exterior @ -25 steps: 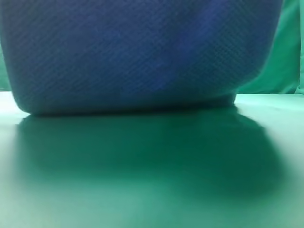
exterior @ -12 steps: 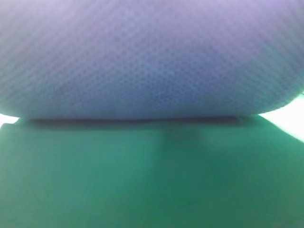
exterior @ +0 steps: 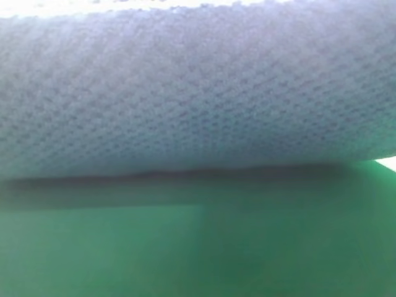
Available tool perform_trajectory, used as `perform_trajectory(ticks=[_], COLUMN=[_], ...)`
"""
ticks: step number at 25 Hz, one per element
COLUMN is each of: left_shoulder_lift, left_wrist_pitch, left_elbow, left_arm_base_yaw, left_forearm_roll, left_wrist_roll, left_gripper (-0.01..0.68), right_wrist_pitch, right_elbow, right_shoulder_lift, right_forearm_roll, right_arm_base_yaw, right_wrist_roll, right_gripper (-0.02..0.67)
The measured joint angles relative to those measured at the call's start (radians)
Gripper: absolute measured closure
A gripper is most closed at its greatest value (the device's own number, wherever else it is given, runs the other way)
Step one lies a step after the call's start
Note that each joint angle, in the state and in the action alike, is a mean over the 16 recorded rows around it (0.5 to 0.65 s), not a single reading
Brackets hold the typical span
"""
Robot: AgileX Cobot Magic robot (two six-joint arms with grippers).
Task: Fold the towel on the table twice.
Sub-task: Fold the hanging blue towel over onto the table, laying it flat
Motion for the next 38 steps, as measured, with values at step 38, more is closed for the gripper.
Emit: perform_trajectory(ticks=[38], left_shoulder_lift=[0.864], left_wrist_pitch=[-0.479], left_elbow=[-0.513], left_arm_base_yaw=[0.008], left_forearm_roll=[0.082], left_wrist_roll=[0.037], left_gripper=[0.601], right_wrist_pitch=[-0.409], right_elbow=[-0.593], right_shoulder_lift=[0.928], right_forearm_roll=[-0.285], right_arm_base_yaw=[-0.057], right_wrist_roll=[-0.052], right_gripper=[0.602])
